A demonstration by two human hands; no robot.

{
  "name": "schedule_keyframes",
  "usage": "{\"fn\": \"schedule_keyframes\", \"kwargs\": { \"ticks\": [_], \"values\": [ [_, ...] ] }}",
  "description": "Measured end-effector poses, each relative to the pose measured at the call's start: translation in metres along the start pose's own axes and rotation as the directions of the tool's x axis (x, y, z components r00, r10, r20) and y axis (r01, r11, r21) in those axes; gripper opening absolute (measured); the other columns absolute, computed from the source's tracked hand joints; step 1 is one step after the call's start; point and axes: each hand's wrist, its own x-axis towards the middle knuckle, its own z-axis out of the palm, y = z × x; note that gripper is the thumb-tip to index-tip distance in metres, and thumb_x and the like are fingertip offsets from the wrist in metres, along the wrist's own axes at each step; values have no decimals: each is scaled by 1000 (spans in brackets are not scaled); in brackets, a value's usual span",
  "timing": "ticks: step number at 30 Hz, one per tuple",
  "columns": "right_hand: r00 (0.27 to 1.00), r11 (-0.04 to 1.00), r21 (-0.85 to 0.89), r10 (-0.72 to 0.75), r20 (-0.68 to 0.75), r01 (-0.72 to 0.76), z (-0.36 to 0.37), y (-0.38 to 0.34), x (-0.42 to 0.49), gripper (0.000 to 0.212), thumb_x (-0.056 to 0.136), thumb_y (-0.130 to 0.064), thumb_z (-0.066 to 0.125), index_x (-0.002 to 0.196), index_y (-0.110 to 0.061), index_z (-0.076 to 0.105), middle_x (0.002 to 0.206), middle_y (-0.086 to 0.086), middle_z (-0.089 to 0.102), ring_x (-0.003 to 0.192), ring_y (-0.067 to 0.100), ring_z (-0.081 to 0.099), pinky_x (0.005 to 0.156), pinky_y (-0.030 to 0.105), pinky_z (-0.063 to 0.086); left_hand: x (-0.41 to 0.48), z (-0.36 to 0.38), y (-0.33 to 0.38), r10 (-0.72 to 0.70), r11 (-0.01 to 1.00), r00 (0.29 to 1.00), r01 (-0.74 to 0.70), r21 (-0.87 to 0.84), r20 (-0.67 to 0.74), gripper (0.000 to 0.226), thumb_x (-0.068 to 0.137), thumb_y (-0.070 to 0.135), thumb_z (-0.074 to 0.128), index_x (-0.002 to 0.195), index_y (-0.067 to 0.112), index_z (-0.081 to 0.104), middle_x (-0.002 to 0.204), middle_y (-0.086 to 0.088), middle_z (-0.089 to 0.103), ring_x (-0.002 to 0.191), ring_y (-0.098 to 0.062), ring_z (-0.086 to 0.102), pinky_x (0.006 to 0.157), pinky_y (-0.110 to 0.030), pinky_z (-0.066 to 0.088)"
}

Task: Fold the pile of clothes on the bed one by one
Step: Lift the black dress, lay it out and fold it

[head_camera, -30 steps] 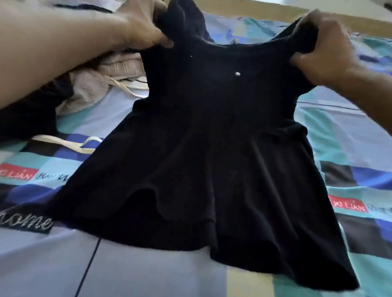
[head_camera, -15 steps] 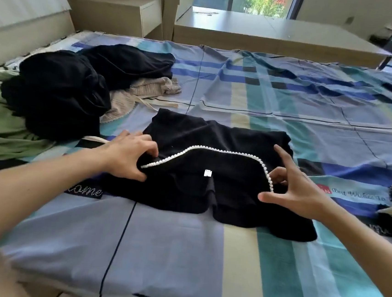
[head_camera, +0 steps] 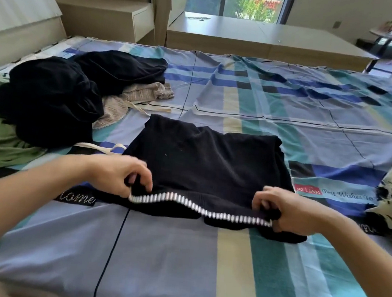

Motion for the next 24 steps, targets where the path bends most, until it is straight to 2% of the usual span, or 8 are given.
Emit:
{"fn": "schedule_keyframes", "kwargs": {
  "ticks": [2, 5, 10, 12, 15, 19, 22, 24],
  "values": [
    [998, 996, 91, 6, 58, -11, -4, 3, 0, 44, 62, -8, 62, 87, -44, 59, 89, -14, 53, 79, 8, 53, 72, 29, 48, 3, 2, 3, -31, 998, 996, 34, -46, 78, 42, 77, 9, 63, 102, 41, 70, 96, 23, 61, 80, -2, 60, 73, -20, 49],
    [987, 946, 323, 42, -153, 10, -18, 9, 6, 34, 74, 1, 61, 83, -31, 65, 71, -11, 59, 61, 5, 48, 61, 26, 42, 14, -3, -2, -97, 988, 986, 79, -135, -134, 27, 83, 14, 64, 91, 39, 71, 85, 23, 67, 71, -4, 59, 67, -18, 47],
    [761, 870, 487, 365, -536, -74, -29, 46, 52, 14, 84, -15, 76, 91, -21, 66, 72, -4, 61, 64, 10, 55, 64, 27, 45, 51, -6, -15, -268, 951, 836, 151, -270, -478, 10, 89, 16, 70, 89, 26, 70, 81, 7, 65, 70, -7, 58, 61, -12, 41],
    [668, 807, 575, 502, -549, -135, -30, 63, 72, 17, 86, -27, 76, 96, -19, 66, 80, -2, 63, 75, 18, 61, 73, 33, 51, 72, -8, -22, -335, 936, 757, 202, -287, -561, 7, 90, 21, 70, 97, 22, 69, 92, 3, 64, 83, -16, 59, 70, -16, 41],
    [586, 760, 626, 592, -553, -176, -31, 81, 96, 27, 88, -36, 73, 104, -15, 66, 89, 2, 66, 87, 26, 66, 82, 40, 53, 105, -14, -41, -449, 893, 651, 298, -339, -612, 34, 91, 32, 69, 120, 15, 63, 120, -9, 59, 112, -26, 57, 97, -37, 46],
    [591, 725, 664, 620, -516, -182, -39, 87, 119, 44, 91, -57, 60, 96, -14, 67, 92, 6, 70, 85, 26, 65, 77, 38, 51, 146, -32, -56, -664, 738, 574, 397, -545, -480, 63, 94, 51, 58, 143, 14, 44, 144, -14, 45, 133, -33, 46, 111, -48, 39],
    [616, 713, 676, 620, -485, -186, -42, 89, 119, 51, 89, -61, 61, 85, -10, 68, 81, 6, 69, 76, 25, 62, 69, 36, 44, 167, -37, -69, -731, 644, 581, 413, -644, -358, 56, 92, 59, 57, 131, 19, 54, 132, -10, 60, 123, -32, 56, 107, -46, 44],
    [661, 730, 666, 576, -481, -153, -46, 89, 115, 47, 88, -54, 67, 84, -8, 70, 78, 8, 68, 69, 19, 59, 66, 33, 42, 170, -37, -78, -712, 660, 592, 380, -648, -378, 44, 90, 54, 64, 118, 20, 61, 118, -6, 67, 110, -28, 62, 101, -42, 49]
  ]
}}
